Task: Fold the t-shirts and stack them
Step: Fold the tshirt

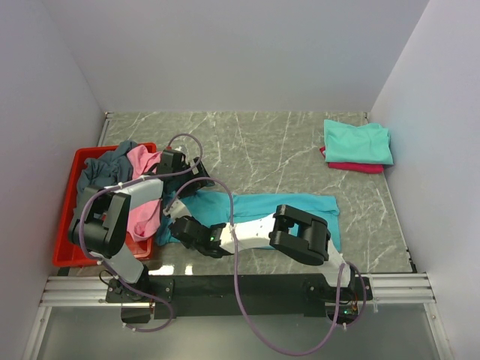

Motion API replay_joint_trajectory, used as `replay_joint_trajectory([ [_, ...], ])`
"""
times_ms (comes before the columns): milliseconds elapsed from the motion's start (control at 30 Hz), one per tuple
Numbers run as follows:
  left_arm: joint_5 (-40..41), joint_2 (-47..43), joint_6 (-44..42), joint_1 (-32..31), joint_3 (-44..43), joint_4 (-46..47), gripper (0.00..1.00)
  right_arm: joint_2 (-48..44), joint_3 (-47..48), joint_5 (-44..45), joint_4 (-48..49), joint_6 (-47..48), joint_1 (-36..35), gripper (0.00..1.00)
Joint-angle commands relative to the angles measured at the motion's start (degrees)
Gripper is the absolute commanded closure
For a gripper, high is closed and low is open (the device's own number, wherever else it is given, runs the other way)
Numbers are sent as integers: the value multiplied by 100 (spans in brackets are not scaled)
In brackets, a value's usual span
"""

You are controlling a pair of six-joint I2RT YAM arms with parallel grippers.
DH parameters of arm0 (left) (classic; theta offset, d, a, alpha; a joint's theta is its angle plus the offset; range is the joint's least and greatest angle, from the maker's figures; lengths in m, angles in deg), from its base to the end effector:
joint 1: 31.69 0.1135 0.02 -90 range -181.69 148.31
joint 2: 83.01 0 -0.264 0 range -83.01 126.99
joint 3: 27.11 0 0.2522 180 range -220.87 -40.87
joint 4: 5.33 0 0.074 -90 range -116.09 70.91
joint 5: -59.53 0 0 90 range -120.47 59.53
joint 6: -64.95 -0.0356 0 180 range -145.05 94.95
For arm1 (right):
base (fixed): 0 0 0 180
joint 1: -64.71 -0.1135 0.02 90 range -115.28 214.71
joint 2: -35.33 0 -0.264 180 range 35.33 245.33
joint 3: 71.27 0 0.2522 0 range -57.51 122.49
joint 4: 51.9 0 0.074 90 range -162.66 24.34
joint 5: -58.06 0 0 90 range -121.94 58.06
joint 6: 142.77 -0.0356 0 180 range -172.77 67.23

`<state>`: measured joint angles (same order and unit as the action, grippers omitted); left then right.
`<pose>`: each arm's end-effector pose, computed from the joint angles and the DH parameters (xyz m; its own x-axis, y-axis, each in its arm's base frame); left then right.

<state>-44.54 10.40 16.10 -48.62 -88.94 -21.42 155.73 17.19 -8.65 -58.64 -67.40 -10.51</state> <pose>0.3071 -0.1025 0.1647 -0.8215 -0.4172 -0.3888 -0.1348 0.8045 -0.5784 0.1286 0.4324 0.1411 -0.3587 -0.4501 -0.8178 -0.7429 0.6681 -0.0419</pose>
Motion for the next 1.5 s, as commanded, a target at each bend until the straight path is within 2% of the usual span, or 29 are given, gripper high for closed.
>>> replay_joint_trajectory([
  [0, -141, -103, -54, 5, -53, 13, 4, -42, 159, 229, 9, -74, 7, 60],
  [233, -132, -156, -63, 14, -53, -40, 4, -149, 228, 193, 115, -136, 42, 55],
  [633, -158, -217, -45, 23, 17, 4, 3, 62, 299, 572, 203, -242, 174, 61],
  [733, -140, -235, -63, 23, 17, -13, 3, 142, 361, 467, 202, -207, 183, 65],
  [867, -149, -235, -63, 32, 26, -5, 3, 177, 370, 282, 203, -137, 192, 81],
  [1067, -132, -235, -89, 58, 35, -22, 3, -51, 327, 132, -43, -92, 201, 97],
  [1233, -114, -218, -107, 84, 0, -57, 3, -482, 238, -332, -447, -127, 192, 97],
  [1467, -114, -174, -133, 102, 0, -57, 3, -280, 765, -1202, -1352, -259, 192, 97],
])
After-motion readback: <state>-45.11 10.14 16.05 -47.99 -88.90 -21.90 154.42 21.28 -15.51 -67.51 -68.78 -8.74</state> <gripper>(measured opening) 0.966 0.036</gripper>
